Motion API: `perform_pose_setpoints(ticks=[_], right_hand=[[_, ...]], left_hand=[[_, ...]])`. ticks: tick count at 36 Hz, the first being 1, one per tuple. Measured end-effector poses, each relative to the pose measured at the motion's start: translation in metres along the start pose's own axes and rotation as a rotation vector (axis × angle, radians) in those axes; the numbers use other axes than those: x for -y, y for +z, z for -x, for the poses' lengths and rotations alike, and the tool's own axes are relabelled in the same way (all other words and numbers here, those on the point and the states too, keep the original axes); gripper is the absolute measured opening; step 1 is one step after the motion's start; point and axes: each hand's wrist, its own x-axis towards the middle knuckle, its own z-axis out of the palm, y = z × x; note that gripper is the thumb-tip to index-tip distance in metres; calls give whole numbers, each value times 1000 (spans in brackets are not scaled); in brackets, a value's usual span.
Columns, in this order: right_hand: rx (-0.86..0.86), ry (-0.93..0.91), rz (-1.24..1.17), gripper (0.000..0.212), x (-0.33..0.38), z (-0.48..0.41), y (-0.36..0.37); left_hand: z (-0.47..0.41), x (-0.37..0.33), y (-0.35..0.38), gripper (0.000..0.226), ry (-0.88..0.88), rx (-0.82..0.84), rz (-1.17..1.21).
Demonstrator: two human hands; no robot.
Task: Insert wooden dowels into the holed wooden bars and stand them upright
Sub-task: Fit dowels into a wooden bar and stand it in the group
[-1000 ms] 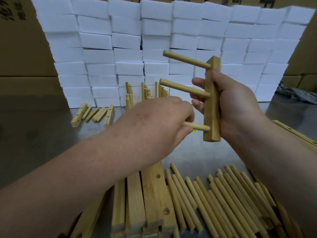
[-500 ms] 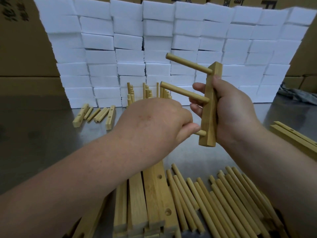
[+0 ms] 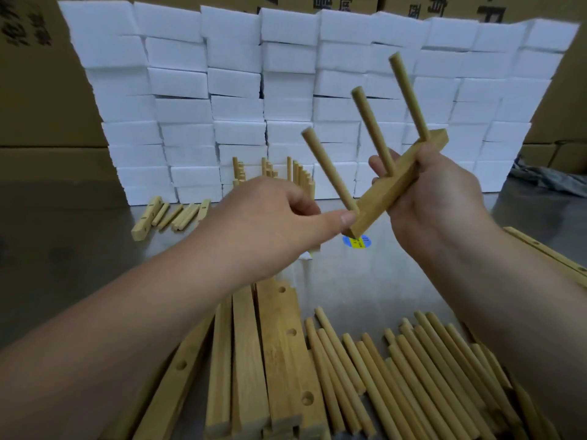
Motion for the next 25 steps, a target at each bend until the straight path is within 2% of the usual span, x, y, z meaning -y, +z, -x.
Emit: perform_pose_setpoints(ticks=[2, 8, 11, 14, 17, 25], right_hand=[[-14, 30, -24, 15, -3, 1, 1], [-11, 88, -94, 19, -11, 8, 6], [8, 116, -104, 20, -15, 8, 6], [75, 144, -17, 20, -16, 3, 3], [136, 186, 174, 18, -18, -5, -5], [103, 302, 382, 10, -33, -16, -17]], left_hand=[[-1, 2, 4, 51, -9, 22, 21], [-10, 13, 11, 25, -56, 2, 38], [-14, 19, 10, 21, -61, 17, 46], [-20, 26, 6, 15, -62, 23, 41], [-28, 38, -4, 14, -70, 30, 11], [-43, 78, -17, 10, -211, 121, -59]])
